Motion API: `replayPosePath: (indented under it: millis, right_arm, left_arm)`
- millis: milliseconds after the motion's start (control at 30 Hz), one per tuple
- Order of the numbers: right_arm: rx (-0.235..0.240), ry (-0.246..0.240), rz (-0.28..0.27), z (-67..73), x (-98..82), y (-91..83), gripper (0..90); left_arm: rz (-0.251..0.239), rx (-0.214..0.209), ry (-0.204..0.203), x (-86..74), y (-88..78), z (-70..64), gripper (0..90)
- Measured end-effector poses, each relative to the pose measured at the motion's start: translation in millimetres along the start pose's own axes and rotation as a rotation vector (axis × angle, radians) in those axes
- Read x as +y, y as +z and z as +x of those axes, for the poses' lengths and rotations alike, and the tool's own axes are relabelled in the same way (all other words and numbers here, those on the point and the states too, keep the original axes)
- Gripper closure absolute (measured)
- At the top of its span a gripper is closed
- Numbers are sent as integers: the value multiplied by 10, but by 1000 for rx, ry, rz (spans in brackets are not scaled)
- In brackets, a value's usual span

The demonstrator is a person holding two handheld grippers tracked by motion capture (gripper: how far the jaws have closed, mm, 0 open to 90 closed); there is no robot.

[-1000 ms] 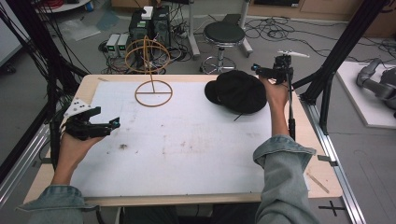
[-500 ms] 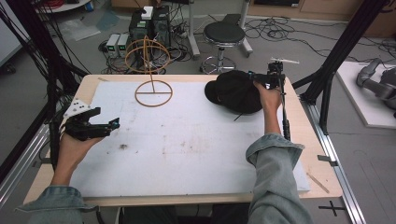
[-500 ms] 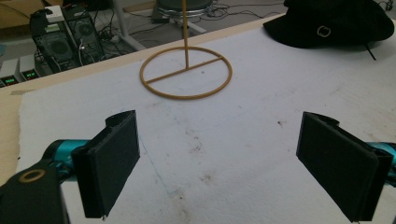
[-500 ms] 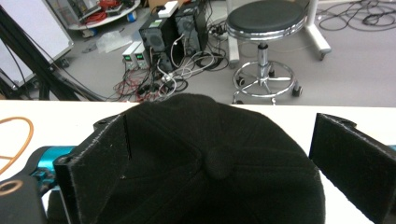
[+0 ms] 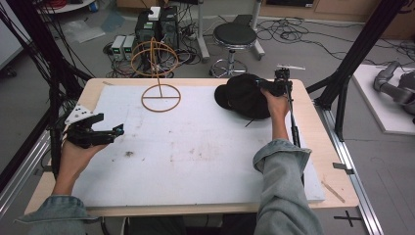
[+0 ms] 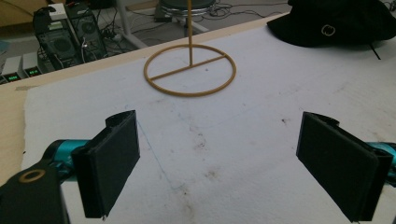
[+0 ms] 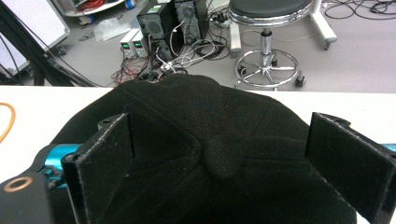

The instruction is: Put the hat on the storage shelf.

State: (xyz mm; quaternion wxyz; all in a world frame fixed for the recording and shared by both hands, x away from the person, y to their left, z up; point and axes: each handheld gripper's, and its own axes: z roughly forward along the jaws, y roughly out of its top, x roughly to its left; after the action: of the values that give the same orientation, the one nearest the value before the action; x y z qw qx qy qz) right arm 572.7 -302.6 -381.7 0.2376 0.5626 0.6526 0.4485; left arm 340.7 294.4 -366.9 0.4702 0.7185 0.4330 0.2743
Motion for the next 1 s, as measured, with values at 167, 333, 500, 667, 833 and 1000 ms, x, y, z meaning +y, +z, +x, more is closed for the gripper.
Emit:
replayPosePath:
  millis: [167,333,500,667,833,1000]
  right_arm:
    - [16,0,8,-8,-29,53,154]
    - [16,-8,22,3,-74,134,224]
    - [37,-2,38,-23,-95,166,352]
    - [39,-23,46,-9,-105,186,449]
    - [8,-88,63,57,-103,187,599]
    - [-6,-116,49,101,-62,131,645]
  left_arm:
    - [1,1,-2,-7,-1,9,136]
    - [3,3,-4,-14,3,15,137]
    - [8,5,-4,-21,11,24,137]
    - [10,6,-4,-27,15,36,137]
    - [10,7,-6,-28,11,38,138]
    - [6,8,-6,-21,5,29,139]
